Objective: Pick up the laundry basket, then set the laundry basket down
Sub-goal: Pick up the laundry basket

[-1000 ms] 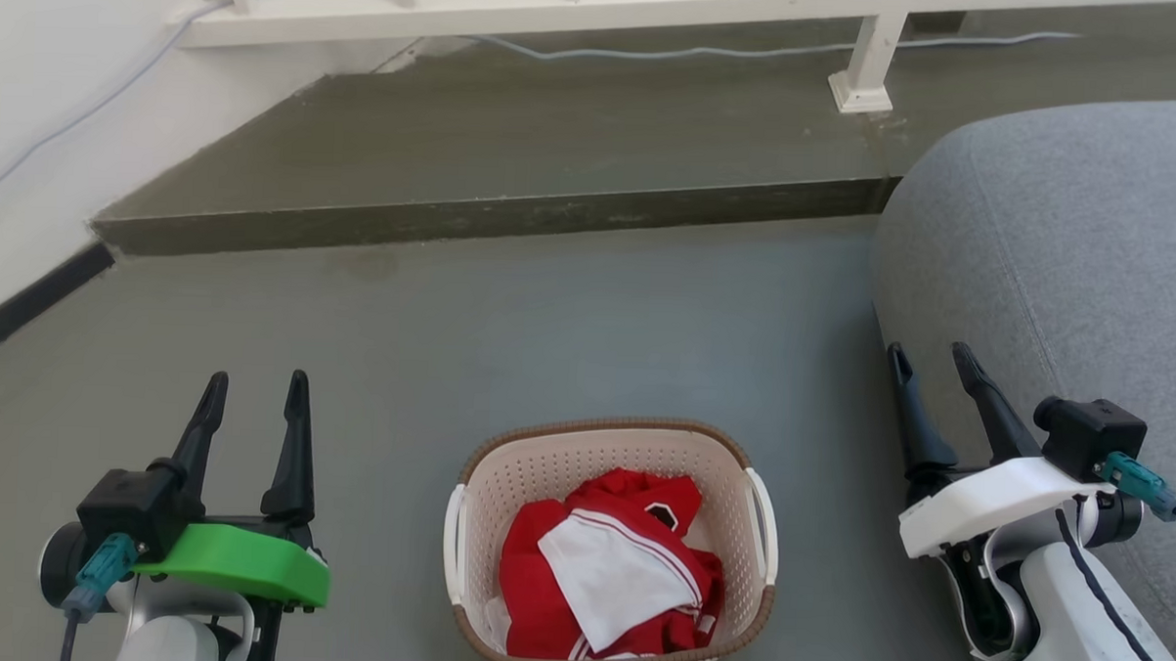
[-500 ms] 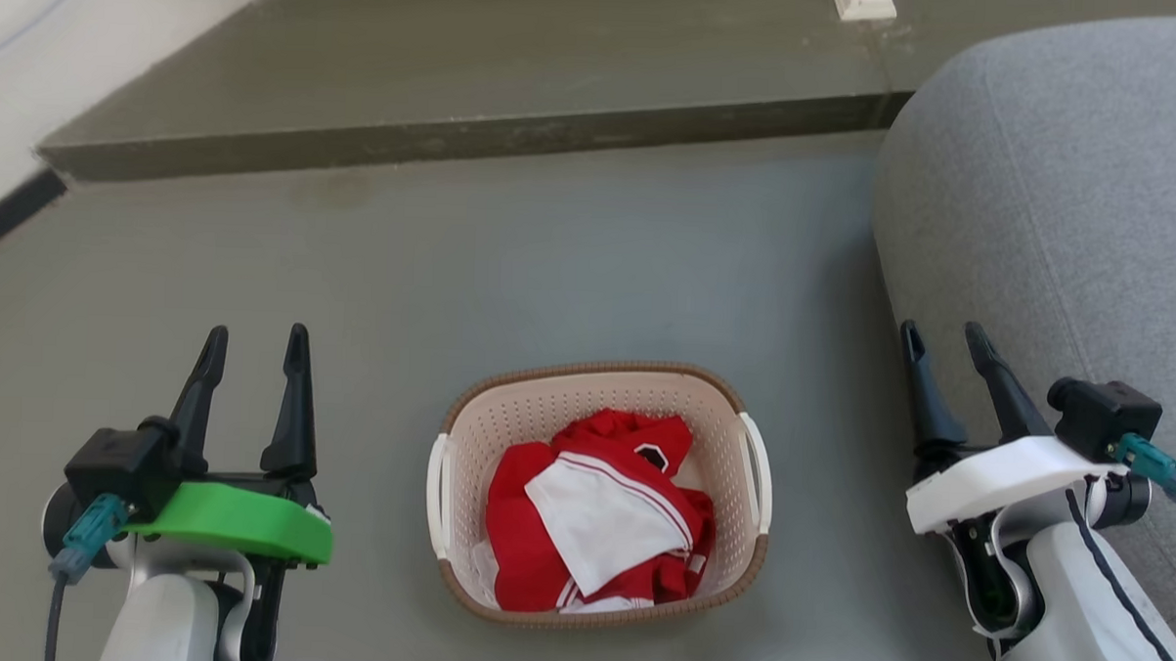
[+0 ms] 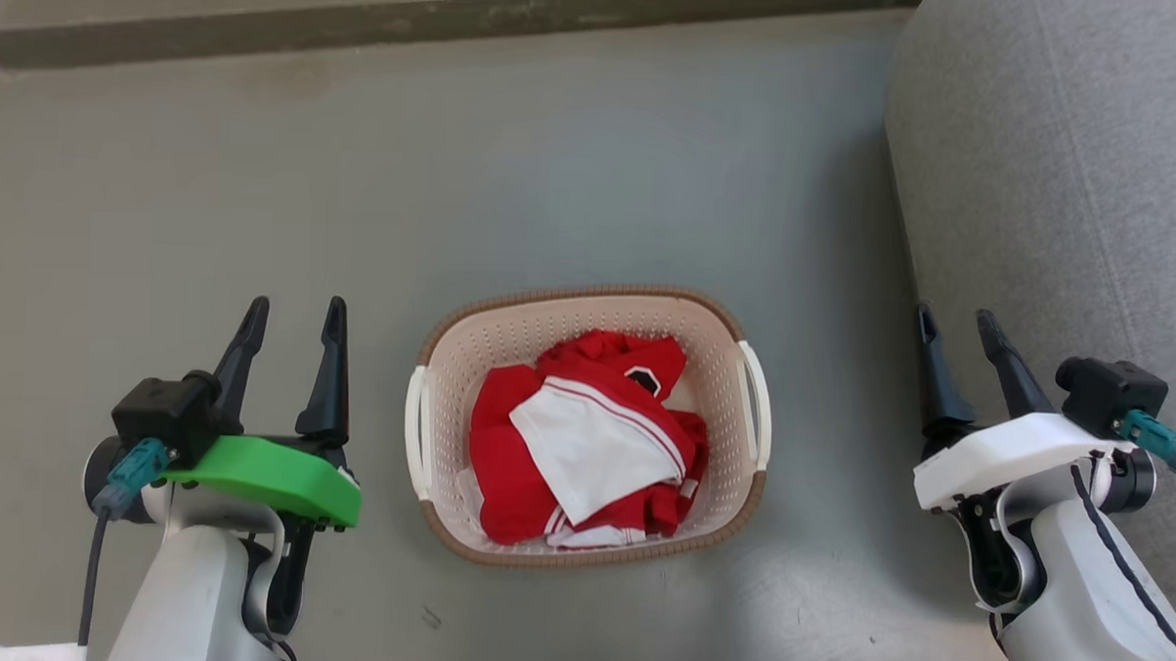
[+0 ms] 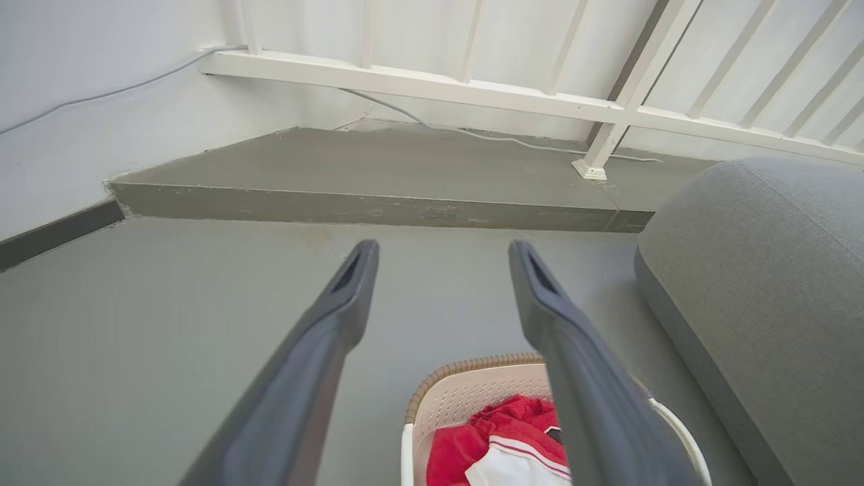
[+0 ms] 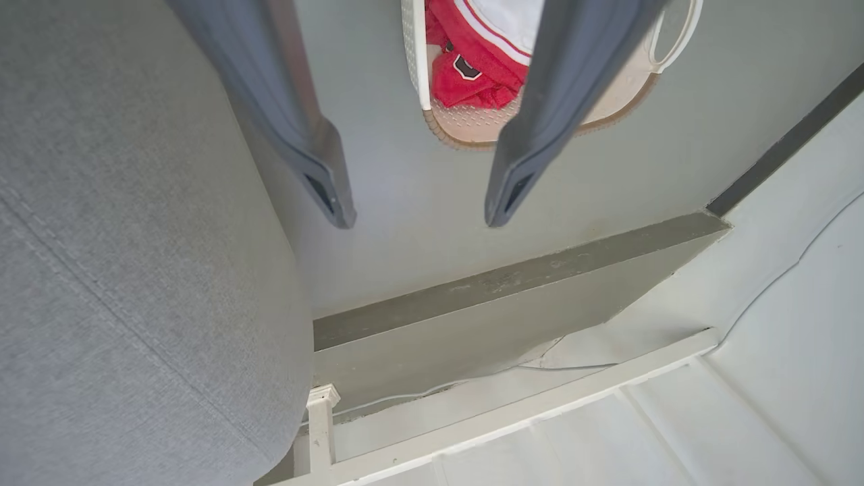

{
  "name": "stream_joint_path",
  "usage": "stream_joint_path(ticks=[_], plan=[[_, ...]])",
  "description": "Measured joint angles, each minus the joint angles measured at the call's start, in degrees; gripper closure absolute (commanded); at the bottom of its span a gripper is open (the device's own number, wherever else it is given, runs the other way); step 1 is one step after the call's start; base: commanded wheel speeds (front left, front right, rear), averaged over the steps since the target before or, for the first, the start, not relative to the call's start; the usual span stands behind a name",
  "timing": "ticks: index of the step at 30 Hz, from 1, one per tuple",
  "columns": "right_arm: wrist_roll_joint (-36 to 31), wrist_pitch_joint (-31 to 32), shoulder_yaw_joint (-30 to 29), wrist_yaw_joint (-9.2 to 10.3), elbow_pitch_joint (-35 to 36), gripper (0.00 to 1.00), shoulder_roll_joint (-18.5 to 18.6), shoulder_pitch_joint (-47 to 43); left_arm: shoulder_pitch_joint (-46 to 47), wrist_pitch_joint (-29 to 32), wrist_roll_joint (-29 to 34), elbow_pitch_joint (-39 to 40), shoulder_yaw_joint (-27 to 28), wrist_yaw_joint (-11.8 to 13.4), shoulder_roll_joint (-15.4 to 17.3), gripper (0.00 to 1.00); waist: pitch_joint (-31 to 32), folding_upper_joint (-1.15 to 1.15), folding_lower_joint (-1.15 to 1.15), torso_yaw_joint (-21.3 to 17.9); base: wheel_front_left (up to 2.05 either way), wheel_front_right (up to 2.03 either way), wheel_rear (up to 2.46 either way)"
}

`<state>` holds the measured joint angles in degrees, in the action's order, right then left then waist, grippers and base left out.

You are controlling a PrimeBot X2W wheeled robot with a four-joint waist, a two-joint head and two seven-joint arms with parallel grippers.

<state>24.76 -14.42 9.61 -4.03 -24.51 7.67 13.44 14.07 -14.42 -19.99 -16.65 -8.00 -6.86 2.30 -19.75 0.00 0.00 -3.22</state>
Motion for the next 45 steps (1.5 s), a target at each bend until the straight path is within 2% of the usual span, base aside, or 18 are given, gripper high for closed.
stream_joint_path(ticks=[15,30,45], plan=[[1.3,0.0,1.3,-1.47,-10.0,0.0,-0.8,7.6,9.0,0.0,-3.6,-12.7,-3.2,-0.3,-0.2,0.0,-9.8,0.0,0.01,0.2,0.0,0.0,0.0],[1.5,1.5,5.6,-2.5,-20.6,0.0,-2.3,17.5,18.4,2.4,-7.9,-25.4,-6.8,-0.3,-0.6,0.0,-19.5,0.0,0.01,0.9,0.0,0.0,0.0],[1.7,4.4,8.6,-3.02,-30.0,0.0,-3.6,25.5,25.9,4.6,-11.7,-31.5,-13.6,-0.3,-0.8,0.0,-26.2,0.0,0.0,1.8,0.0,0.0,0.0]])
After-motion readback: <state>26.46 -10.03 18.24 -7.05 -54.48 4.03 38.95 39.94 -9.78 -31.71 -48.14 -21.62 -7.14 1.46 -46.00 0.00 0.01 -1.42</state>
